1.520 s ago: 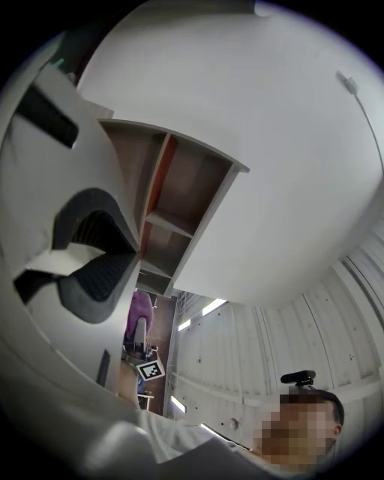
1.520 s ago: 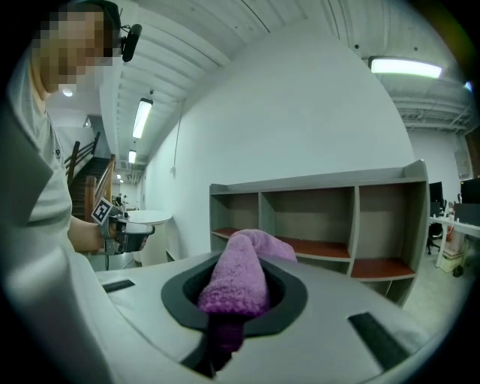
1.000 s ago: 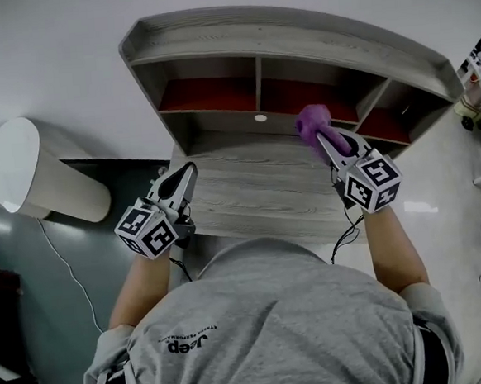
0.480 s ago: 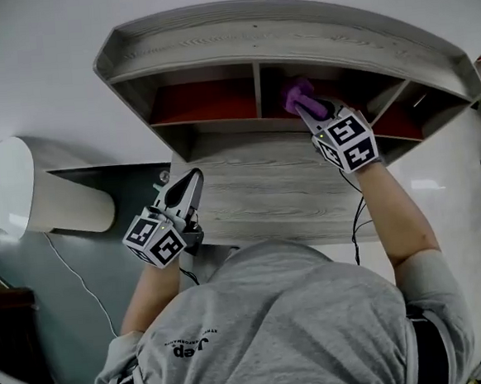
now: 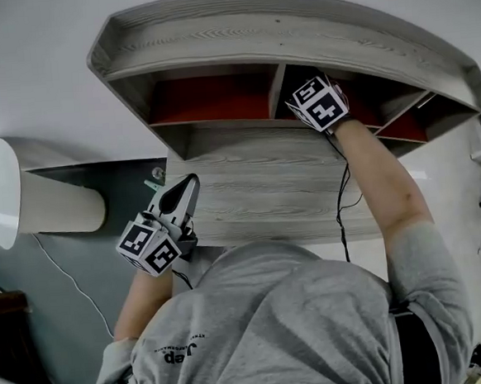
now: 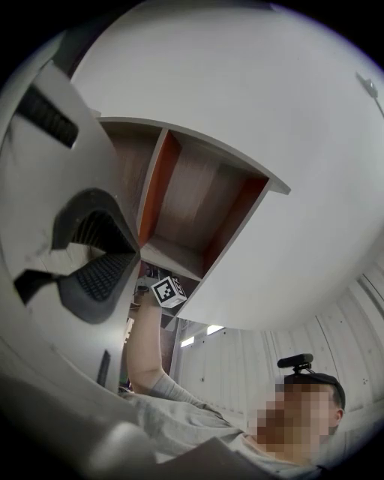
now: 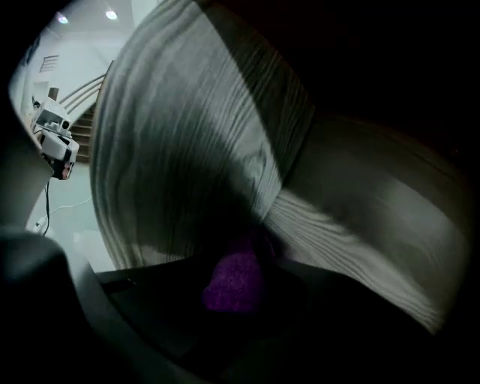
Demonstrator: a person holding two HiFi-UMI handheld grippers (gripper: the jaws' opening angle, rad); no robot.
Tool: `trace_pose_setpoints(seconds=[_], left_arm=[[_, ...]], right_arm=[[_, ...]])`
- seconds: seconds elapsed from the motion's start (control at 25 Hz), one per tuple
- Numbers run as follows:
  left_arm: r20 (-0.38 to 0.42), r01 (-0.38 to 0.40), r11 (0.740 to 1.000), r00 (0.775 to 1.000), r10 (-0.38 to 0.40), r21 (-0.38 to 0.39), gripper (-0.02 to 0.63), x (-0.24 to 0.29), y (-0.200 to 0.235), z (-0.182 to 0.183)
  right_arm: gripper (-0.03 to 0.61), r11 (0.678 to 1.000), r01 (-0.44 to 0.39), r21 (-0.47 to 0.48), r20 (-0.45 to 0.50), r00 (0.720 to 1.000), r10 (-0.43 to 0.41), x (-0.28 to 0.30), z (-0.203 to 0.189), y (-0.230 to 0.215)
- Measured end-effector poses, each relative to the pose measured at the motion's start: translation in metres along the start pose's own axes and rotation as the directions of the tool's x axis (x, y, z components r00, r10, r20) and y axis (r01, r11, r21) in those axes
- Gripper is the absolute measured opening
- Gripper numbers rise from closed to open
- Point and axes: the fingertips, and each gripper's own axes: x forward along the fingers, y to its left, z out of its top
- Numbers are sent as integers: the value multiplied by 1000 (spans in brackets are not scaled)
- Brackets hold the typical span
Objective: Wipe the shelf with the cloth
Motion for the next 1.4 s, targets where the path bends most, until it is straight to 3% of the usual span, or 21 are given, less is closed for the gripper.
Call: trace_pose_setpoints(seconds=[0.32,0.64,0.88,1.0,1.08,1.32,1.4], left_arm=[[6,-45,999,999,45,-25,15,-2,7,-3],[-22,-10,999,1000,9,-31,15,23,-11,-14],[-22,20,999,1000,-21,-29,17,31,-21,-14],[-12,34,999,999,-35,-31,15,32,-22,-13],[-9,42,999,999,-43,-33,16,33,-23,-13],[4,53,998,999,-53,-44,15,29,-24,-12],[8,50,998,999,-50,-46,16,26,-22,-11]], right_arm=[[64,999,-48,2,-32,998,48,12,-7,-2],[66,990,-39,-136,-163,987,17,9,-24,-6],[66,983,20,-180,-321,944,-78,-25,-75,-44],[66,974,50,-221,-422,896,-142,-48,-106,-67],[64,961,63,-270,-492,849,-194,-60,-125,-81],[63,895,27,-446,-674,648,-355,-86,-167,-114],[63,866,-2,-500,-715,565,-412,-94,-176,-120]])
